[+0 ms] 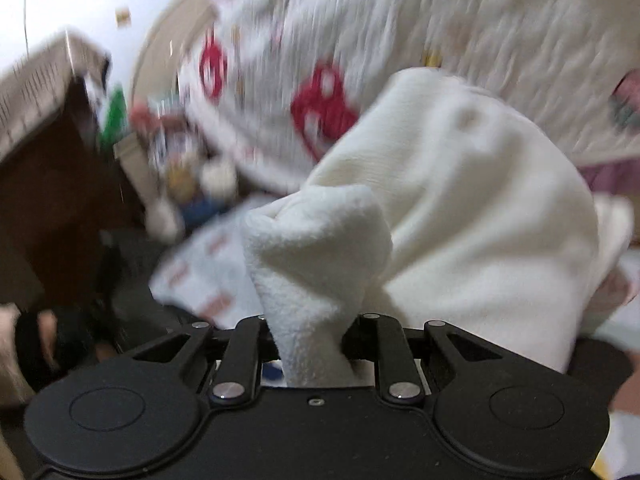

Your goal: Fold clothes

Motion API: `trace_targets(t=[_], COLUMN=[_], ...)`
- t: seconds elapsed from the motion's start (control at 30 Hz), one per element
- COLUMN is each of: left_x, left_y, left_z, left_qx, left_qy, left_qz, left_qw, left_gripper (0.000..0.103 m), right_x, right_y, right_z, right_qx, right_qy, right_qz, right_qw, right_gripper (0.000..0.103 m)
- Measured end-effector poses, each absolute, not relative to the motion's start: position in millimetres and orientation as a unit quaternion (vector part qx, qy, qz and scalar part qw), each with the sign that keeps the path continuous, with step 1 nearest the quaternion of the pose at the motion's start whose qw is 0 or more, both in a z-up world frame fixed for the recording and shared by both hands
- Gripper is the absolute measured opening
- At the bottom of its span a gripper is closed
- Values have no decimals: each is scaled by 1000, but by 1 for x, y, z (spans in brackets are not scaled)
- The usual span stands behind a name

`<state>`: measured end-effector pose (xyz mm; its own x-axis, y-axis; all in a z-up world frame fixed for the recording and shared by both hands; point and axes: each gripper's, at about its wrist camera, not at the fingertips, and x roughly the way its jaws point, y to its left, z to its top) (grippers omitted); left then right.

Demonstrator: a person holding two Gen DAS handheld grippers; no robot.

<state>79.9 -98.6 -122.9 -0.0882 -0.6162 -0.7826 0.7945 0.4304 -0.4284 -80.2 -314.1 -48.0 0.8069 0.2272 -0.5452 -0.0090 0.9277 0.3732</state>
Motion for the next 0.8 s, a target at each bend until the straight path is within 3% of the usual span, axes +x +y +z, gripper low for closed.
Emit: trace_targets(t=[0.17, 0.27, 0.47, 0.6, 0.8], left_x=[90, 98, 103, 109, 124], left_y=[-94, -93, -93, -87, -82], left_z=[-129, -132, -134, -126, -123], left_qx=[57, 47, 19, -14, -72], left_qy=[529, 531, 535, 530, 557], left_qz=[-507, -508, -505, -510, -472], left_qw=[678, 676, 678, 677, 679], left_gripper=[47, 47, 47, 46, 40], right_x=[-50, -51, -74, -72, -55], right_y=[-263, -256, -282, -287, -261], right_z=[-82, -79, -71, -48, -53], right_qx=[92, 75, 141, 162, 100], right_qy=[385, 381, 355, 304, 341], right_qz=[76, 75, 66, 72, 73], right_qw=[915, 919, 922, 936, 932], right_gripper=[22, 22, 22, 22, 22])
